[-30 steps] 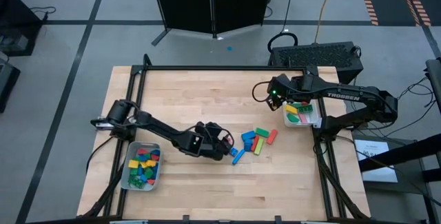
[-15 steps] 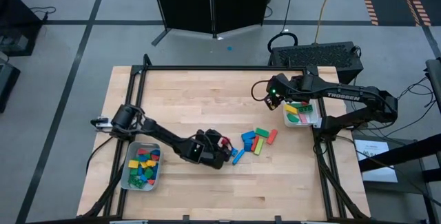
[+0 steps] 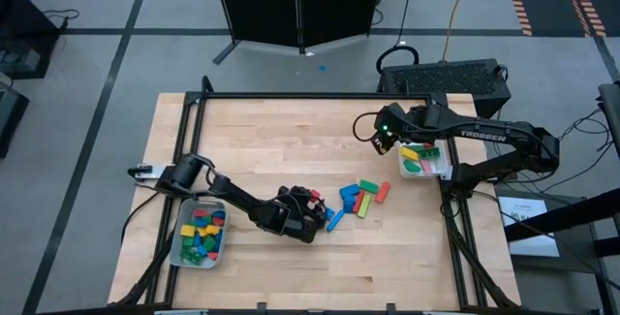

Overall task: Sort blocks by size
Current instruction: Put the orange triangle block into the gray bin

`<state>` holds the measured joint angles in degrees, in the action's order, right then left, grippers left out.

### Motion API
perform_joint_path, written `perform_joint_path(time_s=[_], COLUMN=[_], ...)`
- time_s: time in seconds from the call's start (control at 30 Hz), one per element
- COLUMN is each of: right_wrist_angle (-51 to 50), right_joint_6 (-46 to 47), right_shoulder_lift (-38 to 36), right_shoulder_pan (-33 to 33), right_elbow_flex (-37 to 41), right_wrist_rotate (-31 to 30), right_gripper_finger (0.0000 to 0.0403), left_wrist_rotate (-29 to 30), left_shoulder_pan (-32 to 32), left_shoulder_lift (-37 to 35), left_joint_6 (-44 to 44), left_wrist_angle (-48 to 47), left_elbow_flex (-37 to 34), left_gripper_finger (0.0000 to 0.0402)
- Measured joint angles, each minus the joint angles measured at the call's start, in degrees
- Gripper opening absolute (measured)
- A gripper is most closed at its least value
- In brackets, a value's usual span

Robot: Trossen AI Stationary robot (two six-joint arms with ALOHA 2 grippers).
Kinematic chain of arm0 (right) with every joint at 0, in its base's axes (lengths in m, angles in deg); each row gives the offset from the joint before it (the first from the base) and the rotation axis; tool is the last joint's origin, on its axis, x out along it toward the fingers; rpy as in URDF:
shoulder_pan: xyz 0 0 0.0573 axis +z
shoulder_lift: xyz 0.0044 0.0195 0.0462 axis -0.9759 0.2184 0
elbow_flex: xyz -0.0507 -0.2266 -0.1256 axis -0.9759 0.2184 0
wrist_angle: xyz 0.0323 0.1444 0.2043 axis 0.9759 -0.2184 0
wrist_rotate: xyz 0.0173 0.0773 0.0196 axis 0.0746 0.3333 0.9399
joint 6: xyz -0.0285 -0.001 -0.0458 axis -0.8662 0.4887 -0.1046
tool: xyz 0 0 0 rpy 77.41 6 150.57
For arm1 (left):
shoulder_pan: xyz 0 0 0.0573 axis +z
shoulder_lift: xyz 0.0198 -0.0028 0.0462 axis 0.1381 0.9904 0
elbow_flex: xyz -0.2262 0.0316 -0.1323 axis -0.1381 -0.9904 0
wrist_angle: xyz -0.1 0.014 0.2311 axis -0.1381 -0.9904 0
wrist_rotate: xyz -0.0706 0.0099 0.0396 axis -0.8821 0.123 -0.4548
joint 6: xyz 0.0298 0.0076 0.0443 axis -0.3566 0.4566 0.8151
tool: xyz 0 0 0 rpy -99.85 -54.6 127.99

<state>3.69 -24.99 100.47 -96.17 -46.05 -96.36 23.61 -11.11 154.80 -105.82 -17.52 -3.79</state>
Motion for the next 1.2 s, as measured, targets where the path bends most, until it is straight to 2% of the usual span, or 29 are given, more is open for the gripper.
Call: perform_joint_path(time_s=[0.1, 0.2, 0.43, 0.63, 0.73, 0.93, 1.1, 1.2], right_wrist_angle=[0.04, 0.04, 0.04, 0.04, 0.18, 2.39, 5.81, 6.33], right_joint_6=[0.0, 0.0, 0.0, 0.02, 0.39, 1.99, 2.23, 1.97], right_shoulder_lift=[0.0, 0.0, 0.0, 0.0, 0.0, 0.0, -0.02, -0.02], right_shoulder_pan=[0.01, 0.0, 0.0, 0.0, 0.0, -0.08, -1.07, -1.03], right_elbow_flex=[0.0, 0.0, 0.0, 0.0, 0.0, 0.0, -0.02, -0.02], right_wrist_rotate=[0.02, 0.03, 0.18, 0.31, 0.31, 0.27, 0.95, 2.41], right_gripper_finger=[0.029, 0.029, 0.029, 0.029, 0.029, 0.029, 0.029, 0.029], left_wrist_rotate=[-0.74, -0.83, -0.75, -4.51, -6.01, -6.35, -13.89, -18.06], left_shoulder_pan=[0.04, 0.07, 0.12, 0.91, 2.44, 8.63, 12.83, 13.9], left_shoulder_lift=[0.08, 0.1, -0.29, -4.93, -8.54, -12.93, -13.03, -13.52], left_joint_6=[-1.27, -1.36, -1.81, 0.65, 8.1, 21.52, 27.92, 29.99], left_wrist_angle=[-1.54, -2.69, -6.4, -6.47, -6.47, 1.98, 12.97, 14.39], left_elbow_flex=[0.06, 0.03, -0.03, -0.4, -0.54, -0.39, -0.37, -0.37], left_gripper_finger=[0.0282, 0.0254, 0.0122, 0.0121, 0.0121, 0.0121, 0.0121, 0.0121])
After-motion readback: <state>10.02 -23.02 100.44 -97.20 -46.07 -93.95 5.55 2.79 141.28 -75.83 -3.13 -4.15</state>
